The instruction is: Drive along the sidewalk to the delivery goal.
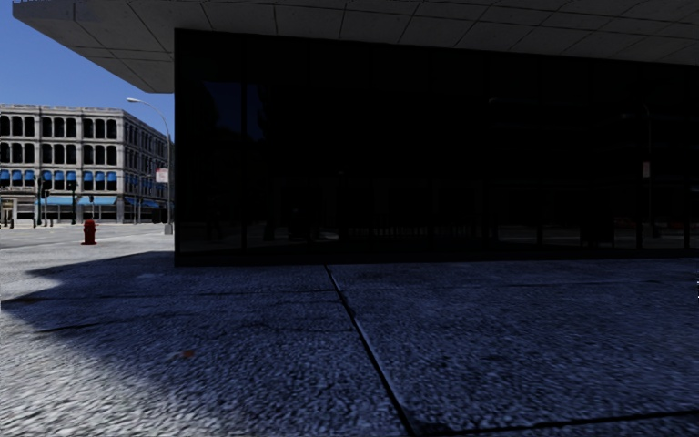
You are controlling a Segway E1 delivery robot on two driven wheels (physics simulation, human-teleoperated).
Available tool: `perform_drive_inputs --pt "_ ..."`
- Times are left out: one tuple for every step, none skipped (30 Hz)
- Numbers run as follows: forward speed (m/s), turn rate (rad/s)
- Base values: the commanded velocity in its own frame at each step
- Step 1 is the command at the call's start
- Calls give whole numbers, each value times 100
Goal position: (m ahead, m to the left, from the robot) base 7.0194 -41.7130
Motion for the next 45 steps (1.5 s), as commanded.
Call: perform_drive_inputs --pt "143 -38" --pt "150 -43" --pt "152 -51" --pt "153 -56" --pt "154 -57" --pt "154 -57" --pt "154 -58" --pt "154 -58" --pt "154 -58" --pt "154 -58" --pt "154 -58" --pt "154 -58" --pt "154 -58" --pt "154 -58" --pt "154 -59" --pt "154 -69" --pt "154 -69" --pt "154 -75" --pt "154 -77" --pt "154 -77" --pt "154 -77" --pt "154 -77" --pt "154 -77" --pt "154 -77" --pt "154 -77" --pt "154 -77" --pt "154 -77" --pt "154 -77" --pt "154 -77" --pt "154 -77" --pt "154 -77" --pt "154 -77" --pt "154 -77" --pt "154 -77" --pt "154 -77" --pt "154 -77" --pt "154 -77" --pt "154 -77" --pt "155 -77" --pt "155 -77" --pt "156 -77" --pt "156 -77" --pt "157 -77" --pt "158 -77" --pt "158 -77"
